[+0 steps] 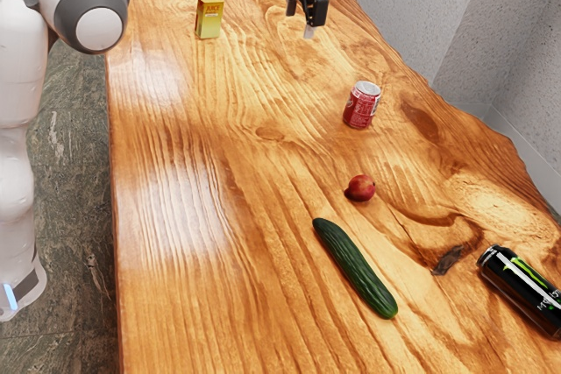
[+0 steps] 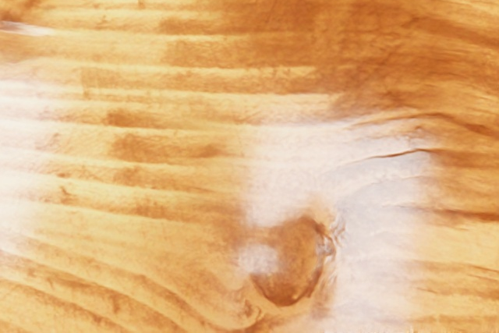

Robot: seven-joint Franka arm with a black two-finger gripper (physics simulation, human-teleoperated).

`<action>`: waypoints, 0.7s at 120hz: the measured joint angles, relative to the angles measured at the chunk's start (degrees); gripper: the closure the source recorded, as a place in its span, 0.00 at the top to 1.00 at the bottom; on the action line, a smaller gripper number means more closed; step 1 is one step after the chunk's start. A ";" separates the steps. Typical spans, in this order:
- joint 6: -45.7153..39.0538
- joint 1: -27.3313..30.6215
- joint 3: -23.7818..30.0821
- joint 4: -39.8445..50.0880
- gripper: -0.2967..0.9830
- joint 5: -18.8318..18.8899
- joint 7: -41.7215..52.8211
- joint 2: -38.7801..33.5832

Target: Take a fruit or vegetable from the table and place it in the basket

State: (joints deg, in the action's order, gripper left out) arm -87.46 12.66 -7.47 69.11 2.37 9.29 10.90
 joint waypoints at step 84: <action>2.27 -24.24 1.00 5.57 0.77 1.02 3.10 -1.92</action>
State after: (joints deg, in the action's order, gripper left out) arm -85.19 -11.58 -6.47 74.67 3.39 12.38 8.98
